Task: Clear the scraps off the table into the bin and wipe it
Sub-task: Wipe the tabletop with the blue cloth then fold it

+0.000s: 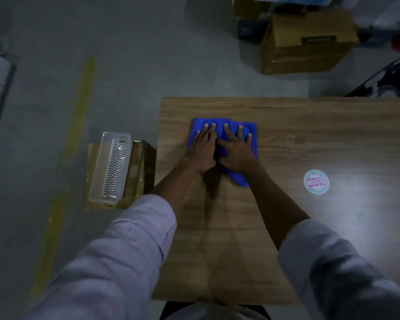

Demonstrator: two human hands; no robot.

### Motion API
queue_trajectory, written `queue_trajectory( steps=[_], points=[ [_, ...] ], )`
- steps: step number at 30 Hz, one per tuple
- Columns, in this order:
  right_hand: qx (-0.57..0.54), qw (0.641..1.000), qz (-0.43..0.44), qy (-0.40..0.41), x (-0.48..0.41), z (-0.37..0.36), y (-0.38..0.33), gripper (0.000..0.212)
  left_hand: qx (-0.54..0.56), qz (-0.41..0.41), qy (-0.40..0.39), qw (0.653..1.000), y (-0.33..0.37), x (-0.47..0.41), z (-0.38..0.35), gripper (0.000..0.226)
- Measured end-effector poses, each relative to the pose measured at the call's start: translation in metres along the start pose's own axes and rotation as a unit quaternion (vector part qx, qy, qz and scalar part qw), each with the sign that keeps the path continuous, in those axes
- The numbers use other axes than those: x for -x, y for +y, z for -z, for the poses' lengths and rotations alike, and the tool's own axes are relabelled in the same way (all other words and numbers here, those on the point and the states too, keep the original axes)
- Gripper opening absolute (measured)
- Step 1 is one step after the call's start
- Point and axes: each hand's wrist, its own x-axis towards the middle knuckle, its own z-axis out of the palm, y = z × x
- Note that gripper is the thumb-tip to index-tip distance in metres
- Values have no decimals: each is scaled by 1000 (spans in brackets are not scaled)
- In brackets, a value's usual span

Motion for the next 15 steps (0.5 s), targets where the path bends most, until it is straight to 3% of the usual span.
queue_trajectory(
  steps=[6, 10, 11, 15],
  points=[
    [-109, 990, 47, 79, 55, -47, -5, 55, 3, 4, -6, 1000, 15, 49, -29, 93],
    [-51, 999, 16, -6, 102, -21, -14, 29, -81, -18, -87, 993, 44, 98, -24, 97],
    [-32, 999, 18, -5, 107, -11, -15, 31, -72, -28, -85, 993, 47, 102, -13, 93],
    [-68, 984, 50, 156, 96, 8, -14, 60, -49, -39, 25, 998, 46, 82, 34, 71]
  ],
)
